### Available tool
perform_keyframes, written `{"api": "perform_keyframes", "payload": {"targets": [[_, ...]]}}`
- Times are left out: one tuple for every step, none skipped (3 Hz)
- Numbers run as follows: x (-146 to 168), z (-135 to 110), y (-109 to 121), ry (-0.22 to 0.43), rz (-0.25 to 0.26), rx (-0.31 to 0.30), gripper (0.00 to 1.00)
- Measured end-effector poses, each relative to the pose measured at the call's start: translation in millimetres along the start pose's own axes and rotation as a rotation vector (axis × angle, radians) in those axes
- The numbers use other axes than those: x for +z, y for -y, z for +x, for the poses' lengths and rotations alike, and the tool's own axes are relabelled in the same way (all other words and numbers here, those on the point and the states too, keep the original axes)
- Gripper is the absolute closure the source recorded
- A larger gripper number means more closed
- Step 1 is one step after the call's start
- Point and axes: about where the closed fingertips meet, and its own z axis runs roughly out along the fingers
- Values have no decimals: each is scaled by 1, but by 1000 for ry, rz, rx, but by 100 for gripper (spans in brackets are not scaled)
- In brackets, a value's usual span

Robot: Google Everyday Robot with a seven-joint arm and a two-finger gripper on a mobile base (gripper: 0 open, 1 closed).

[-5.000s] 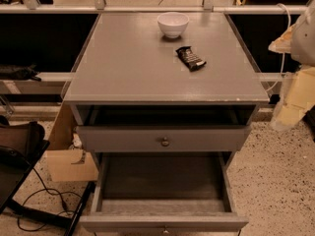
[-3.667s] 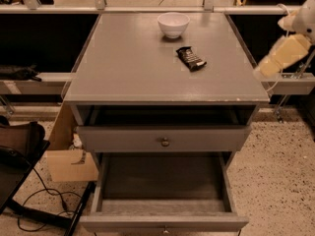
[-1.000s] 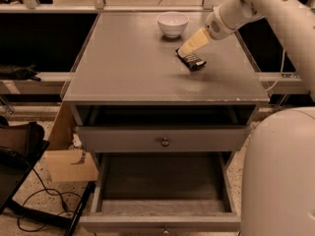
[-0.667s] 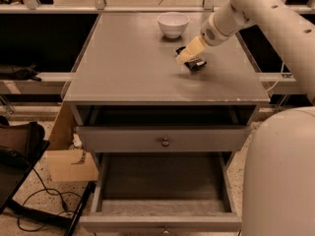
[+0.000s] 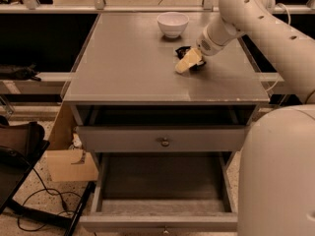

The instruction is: Place rxbar chocolate into middle drawer

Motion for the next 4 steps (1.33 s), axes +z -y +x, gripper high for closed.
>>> {"api": "perform_keyframes", "payload": {"targets": [[-9,-6,2,0,0,0,66],[-12,-8,2,0,0,0,89],[-28,-10,5,12,17,-21,100],[-87,-15,18,30,94,-69,100]]}}
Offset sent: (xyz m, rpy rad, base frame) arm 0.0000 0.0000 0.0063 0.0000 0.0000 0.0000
